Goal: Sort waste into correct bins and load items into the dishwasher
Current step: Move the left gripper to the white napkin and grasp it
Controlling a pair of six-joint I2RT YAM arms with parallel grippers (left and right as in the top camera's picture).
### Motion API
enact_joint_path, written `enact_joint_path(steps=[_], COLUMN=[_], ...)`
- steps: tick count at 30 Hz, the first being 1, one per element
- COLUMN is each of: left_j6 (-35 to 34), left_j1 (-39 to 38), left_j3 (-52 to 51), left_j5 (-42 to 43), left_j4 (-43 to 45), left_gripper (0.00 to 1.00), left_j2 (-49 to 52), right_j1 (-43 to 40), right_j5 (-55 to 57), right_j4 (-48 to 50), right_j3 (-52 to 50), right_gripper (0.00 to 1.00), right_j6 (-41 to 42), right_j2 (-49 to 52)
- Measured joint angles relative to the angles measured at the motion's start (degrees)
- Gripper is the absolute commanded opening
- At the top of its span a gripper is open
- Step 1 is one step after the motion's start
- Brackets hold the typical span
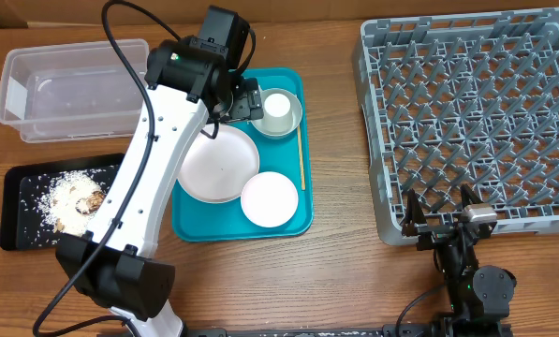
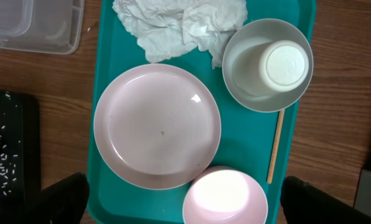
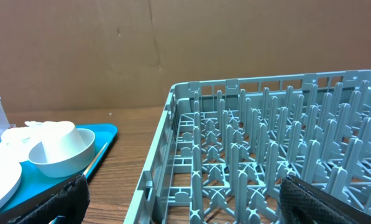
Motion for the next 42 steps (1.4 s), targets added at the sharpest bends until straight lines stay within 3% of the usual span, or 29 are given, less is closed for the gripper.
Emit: enact_joint_path(steps=[9,15,21,33,40,42], left_j6=[-0.2,3.1,4.9,5.1,5.1,5.1], left_j1=[0.0,0.1,2.5,6.8,6.8,6.8], left_j3=[0.0,0.0,0.0,0.3,0.2,0.2], left_j5=[0.6,4.1,-0.3,-3.6,-2.3,-1.5], left_j4=[3.4,16.7,25.7,31.7,34.1,34.0], left_gripper=[1.00,1.00,1.00,1.00,1.00,0.92], left_j2=[0.0,0.0,0.7,18.4,22.4,23.4], right_j1=[0.0,0.0,0.0,0.0,0.0,0.0], right_j5=[0.0,0.0,0.0,0.0,0.0,0.0], right_j4=[0.0,0.0,0.0,0.0,0.0,0.0], right_j3=[0.0,0.0,0.0,0.0,0.0,0.0], right_gripper=[1.00,1.00,1.00,1.00,1.00,1.00], right_j6=[0.0,0.0,0.0,0.0,0.0,0.0], right_j2=[0.0,0.0,0.0,0.0,0.0,0.0])
